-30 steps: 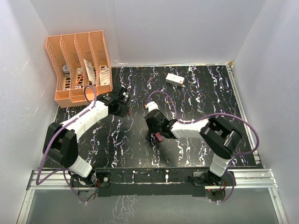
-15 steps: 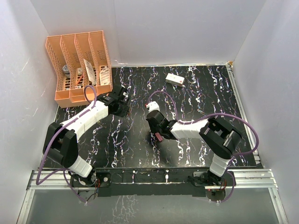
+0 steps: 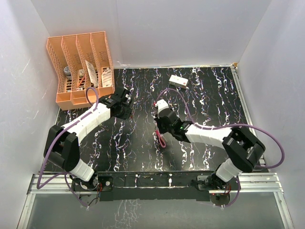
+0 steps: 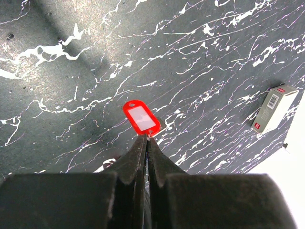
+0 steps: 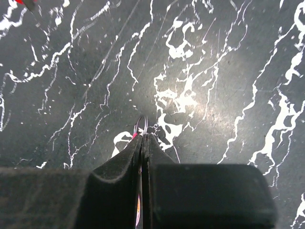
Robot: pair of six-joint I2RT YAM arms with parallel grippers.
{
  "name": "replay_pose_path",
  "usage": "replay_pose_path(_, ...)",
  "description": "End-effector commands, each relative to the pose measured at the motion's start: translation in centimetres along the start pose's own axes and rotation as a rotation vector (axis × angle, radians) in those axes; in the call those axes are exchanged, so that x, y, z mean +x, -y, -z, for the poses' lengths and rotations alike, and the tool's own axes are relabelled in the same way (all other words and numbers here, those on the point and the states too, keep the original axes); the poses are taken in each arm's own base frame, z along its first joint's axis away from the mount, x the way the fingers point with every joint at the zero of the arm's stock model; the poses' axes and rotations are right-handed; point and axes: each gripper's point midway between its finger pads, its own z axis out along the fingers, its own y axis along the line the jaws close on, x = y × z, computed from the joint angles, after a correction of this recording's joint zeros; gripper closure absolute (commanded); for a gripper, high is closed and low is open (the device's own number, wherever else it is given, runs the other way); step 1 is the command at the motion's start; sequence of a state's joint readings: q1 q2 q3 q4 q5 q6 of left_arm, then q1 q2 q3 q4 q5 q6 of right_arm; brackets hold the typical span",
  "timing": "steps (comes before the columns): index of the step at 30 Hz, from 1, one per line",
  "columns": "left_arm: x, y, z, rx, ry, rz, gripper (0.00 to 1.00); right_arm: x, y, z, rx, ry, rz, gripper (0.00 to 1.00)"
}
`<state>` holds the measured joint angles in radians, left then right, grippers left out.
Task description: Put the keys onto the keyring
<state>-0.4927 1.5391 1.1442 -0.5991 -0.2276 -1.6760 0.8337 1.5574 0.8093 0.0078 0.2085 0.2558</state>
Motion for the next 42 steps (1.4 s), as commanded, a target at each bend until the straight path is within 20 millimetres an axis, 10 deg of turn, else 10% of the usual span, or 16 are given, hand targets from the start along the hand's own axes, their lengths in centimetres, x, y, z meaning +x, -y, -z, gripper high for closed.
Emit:
replay_pose_path(1, -0.5, 0.8, 1.2, 0.030, 0.005, 0.002, 1.00, -4.7, -0.9, 1.5, -0.071, 0.157, 0.004, 0.98)
replay_pose_path(5, -0.5, 1.0, 1.3, 0.037, 0.006, 0.000, 1.00, -5.8, -0.8, 2.2, -0.086, 0.201, 0.004, 0.97)
replay_pose_path(12, -0.4, 0.8, 1.1, 0.032, 0.000, -0.001, 1.00, -3.3, -1.1, 1.6, -0.100, 0.083, -0.004, 0.59)
replay_pose_path(23, -0.2, 0.5, 0.9, 0.027, -0.006, -0.002, 1.00, 1.1, -1.3, 1.3, -0.126, 0.000, -0.087, 0.55)
replay_pose_path(42, -0.5, 0.3, 1.0, 0.032, 0.004, 0.000, 1.00, 2.2, -1.3, -0.6, -0.117, 0.004, -0.138, 0.55)
